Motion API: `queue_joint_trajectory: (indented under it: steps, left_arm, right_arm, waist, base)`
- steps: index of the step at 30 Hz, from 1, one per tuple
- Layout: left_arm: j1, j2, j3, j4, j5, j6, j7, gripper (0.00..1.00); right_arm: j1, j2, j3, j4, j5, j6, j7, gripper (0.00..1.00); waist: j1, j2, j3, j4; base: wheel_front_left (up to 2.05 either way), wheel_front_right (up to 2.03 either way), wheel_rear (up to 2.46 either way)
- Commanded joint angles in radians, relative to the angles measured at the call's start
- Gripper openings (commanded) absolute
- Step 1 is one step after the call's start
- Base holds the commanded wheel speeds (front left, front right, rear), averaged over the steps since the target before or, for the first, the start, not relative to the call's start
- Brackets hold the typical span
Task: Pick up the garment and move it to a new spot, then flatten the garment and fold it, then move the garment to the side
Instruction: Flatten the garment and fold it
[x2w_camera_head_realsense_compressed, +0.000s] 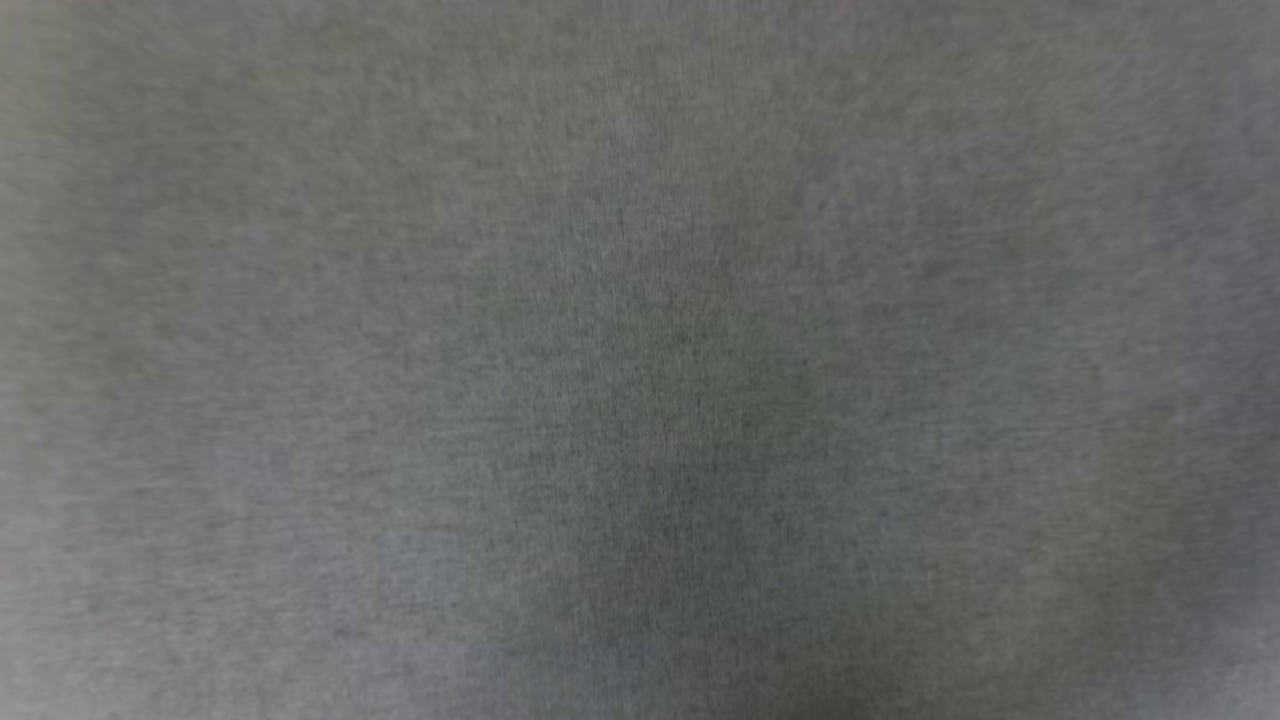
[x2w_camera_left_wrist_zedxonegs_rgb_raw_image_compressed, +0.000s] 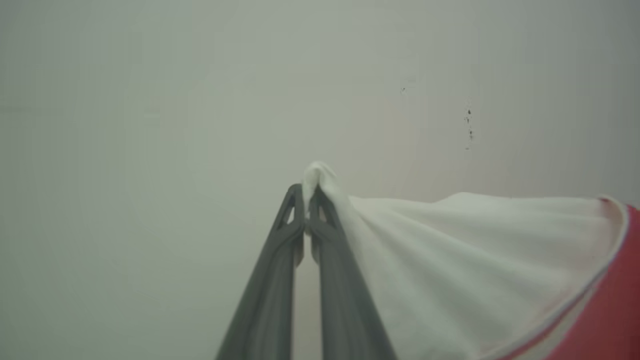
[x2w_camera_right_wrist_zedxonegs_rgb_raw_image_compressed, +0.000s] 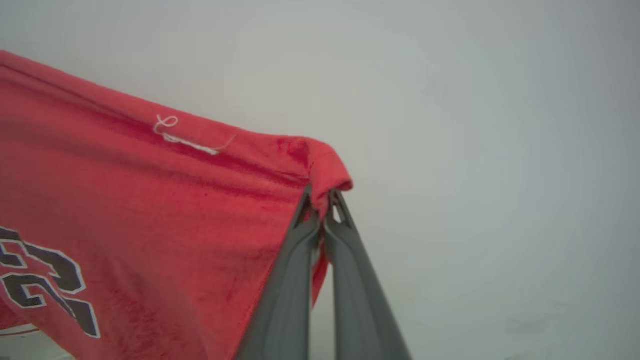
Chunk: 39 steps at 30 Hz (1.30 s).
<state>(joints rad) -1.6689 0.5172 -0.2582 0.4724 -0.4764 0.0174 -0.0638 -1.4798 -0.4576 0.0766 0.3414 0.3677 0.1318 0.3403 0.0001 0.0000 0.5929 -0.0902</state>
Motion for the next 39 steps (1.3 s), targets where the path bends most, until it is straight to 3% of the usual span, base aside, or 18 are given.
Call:
queue_joint_trajectory:
  steps: [1,12,21,27,32,39]
  left_arm:
    - [-0.015,0.011,0.001,-0.003,0.006,0.003,0.007,0.0]
    - [-0.043,-0.002,0.0,-0.026,-0.01,0.023,0.031,0.0]
    - [0.066,-0.03,0.011,0.027,-0.063,0.01,-0.007,0.0]
    - [0.283,-0.053,0.018,0.067,-0.124,-0.02,-0.059,0.0]
    - [0.586,-0.073,0.031,0.049,-0.193,-0.03,-0.083,0.0]
    - [1.047,-0.098,0.035,-0.091,-0.264,0.027,-0.07,0.0]
  right_arm:
    - [-0.022,-0.007,0.004,0.009,-0.004,-0.002,-0.005,0.0]
    - [-0.173,0.002,0.121,0.108,0.046,-0.002,-0.103,0.0]
    - [-0.166,-0.025,0.265,0.236,0.139,-0.002,-0.179,0.0]
    - [-0.001,-0.064,0.372,0.27,0.216,-0.002,-0.258,0.0]
    - [0.267,-0.099,0.42,0.231,0.266,-0.002,-0.298,0.0]
    - [0.63,-0.126,0.394,0.162,0.299,-0.002,-0.283,0.0]
  waist:
    - [-0.0001,0.0,0.087,-0.007]
    - [-0.0001,0.0,0.237,0.004]
    - [-0.0001,0.0,0.233,0.024]
    - [-0.0001,0.0,0.107,0.05]
    - [-0.0001,0.0,-0.052,0.066]
    - [-0.0001,0.0,-0.23,0.075]
  base:
    - [0.0,0.0,0.0]
    - [0.0,0.0,0.0]
    - [0.0,0.0,0.0]
    - [0.0,0.0,0.0]
    - [0.0,0.0,0.0]
    - [0.0,0.0,0.0]
